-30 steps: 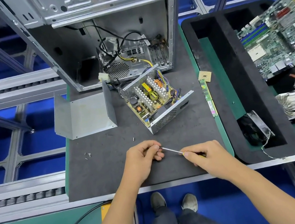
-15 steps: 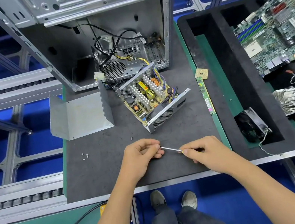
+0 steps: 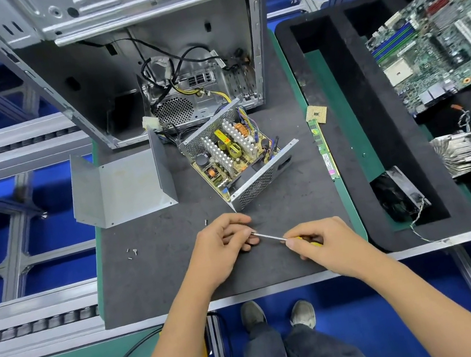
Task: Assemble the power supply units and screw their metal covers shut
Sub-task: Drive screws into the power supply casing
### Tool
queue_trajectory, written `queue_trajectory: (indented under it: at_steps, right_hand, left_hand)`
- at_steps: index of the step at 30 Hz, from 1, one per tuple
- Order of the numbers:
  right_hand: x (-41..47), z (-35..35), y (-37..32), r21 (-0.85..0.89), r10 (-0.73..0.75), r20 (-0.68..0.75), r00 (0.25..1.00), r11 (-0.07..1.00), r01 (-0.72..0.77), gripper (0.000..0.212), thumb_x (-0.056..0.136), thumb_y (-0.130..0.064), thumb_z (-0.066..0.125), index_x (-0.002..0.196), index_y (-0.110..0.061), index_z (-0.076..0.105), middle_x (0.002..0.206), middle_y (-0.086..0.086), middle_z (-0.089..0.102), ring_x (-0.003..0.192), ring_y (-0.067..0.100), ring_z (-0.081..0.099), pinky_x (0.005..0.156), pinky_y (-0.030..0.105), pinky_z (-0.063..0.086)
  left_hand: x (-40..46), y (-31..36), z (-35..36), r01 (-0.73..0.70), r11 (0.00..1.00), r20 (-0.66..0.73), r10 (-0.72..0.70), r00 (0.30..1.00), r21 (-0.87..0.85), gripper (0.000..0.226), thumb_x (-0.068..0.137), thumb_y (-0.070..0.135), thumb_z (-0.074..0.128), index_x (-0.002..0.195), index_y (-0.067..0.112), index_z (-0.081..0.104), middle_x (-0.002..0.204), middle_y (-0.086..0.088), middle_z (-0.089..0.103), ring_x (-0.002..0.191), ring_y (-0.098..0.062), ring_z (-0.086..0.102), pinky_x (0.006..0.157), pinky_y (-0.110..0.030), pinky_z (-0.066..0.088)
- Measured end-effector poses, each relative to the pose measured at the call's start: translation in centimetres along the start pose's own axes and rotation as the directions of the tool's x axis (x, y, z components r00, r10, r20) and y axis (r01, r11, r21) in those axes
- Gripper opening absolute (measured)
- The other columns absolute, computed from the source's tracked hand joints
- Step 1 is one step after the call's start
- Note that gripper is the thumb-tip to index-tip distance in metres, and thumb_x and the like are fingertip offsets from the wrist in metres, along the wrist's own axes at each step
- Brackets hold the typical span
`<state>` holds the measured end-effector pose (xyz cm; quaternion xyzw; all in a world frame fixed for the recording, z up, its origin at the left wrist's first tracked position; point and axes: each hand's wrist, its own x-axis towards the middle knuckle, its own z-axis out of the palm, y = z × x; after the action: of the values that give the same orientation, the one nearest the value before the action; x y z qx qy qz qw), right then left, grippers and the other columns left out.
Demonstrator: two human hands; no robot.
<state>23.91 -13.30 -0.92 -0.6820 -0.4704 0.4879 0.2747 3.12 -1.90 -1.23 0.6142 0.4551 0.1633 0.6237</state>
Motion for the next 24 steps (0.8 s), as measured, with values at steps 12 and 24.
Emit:
queue_trajectory:
  at_steps: [12,24]
  right_hand:
    - [-0.3,1.1,0.0,0.024,0.017,-0.225,0.974,1.000,-0.012,0.015,0.095,-0.037,0.061,0.087,-0.043,0.072,0.068,-0.012,0.067,0.067,0.005,0.063,0.063,0.013,0.048]
    - [0.3,3.9,-1.1,-0.100,0.059,-0.339,0.939,0.990,-0.099,0.025,0.100,-0.044,0.051,0.107,-0.036,0.073,0.067,-0.015,0.063,0.075,0.007,0.062,0.072,0.031,0.053]
  left_hand:
    - [0.2,-0.9,-1.0,0.040,0.999,-0.222,-0.042,0.974,-0.016,0.011,0.087,0.011,0.074,0.096,0.018,0.070,0.078,-0.003,0.075,0.073,-0.018,0.073,0.079,-0.032,0.061]
    - [1.6,-0.7,1.1,-0.041,0.893,-0.383,0.234,0.893,0.449,0.030,0.088,0.022,0.075,0.117,0.018,0.068,0.095,0.011,0.057,0.074,-0.004,0.057,0.072,-0.004,0.039]
